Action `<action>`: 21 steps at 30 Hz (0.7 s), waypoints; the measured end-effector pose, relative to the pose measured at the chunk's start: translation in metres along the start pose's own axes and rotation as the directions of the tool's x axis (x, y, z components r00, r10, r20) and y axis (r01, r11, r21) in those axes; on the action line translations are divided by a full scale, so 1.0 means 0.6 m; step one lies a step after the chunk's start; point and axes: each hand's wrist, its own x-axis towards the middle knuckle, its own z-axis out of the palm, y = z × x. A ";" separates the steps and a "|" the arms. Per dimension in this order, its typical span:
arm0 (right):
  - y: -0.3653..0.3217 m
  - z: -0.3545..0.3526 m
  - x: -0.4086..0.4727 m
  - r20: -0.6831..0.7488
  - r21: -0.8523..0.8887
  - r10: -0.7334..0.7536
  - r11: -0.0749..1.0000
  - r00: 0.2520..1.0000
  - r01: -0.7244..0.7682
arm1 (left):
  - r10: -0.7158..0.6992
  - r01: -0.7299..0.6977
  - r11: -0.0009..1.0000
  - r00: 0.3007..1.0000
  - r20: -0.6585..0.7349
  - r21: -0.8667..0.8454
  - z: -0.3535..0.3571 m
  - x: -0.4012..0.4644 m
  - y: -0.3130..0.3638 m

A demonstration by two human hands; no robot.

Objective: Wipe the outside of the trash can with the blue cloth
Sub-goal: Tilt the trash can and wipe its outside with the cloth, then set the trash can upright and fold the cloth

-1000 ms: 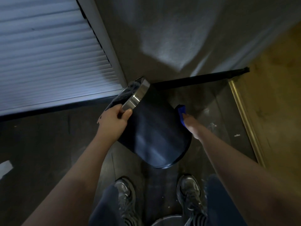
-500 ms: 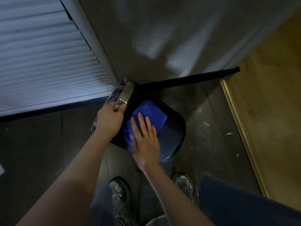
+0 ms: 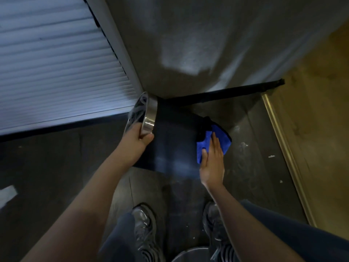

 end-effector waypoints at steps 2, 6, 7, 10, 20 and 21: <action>0.006 -0.012 0.031 -0.013 0.041 0.057 0.998 0.998 -0.057 | -0.039 0.031 0.997 0.994 0.104 0.072 -0.002 -0.018 -0.018; 0.012 -0.040 0.092 0.077 0.100 0.152 0.982 0.985 -0.160 | -0.005 -0.020 0.983 0.991 0.134 0.181 0.012 -0.040 -0.037; 0.011 -0.046 0.109 0.123 0.102 0.173 0.977 0.977 -0.185 | 0.030 -0.043 0.987 0.996 0.087 0.158 0.014 -0.038 -0.030; -0.001 -0.060 0.159 0.263 0.119 0.249 0.950 0.932 -0.287 | 0.101 -0.092 0.988 0.993 -0.068 0.121 0.015 -0.018 -0.003; -0.030 -0.054 0.172 0.446 0.303 0.362 0.800 0.819 -0.518 | 0.146 -0.111 0.969 0.978 -0.147 0.222 0.032 -0.005 0.028; -0.030 -0.051 0.166 0.475 0.311 0.372 0.777 0.797 -0.548 | 0.146 -0.106 0.961 0.979 -0.144 0.255 0.039 -0.005 0.028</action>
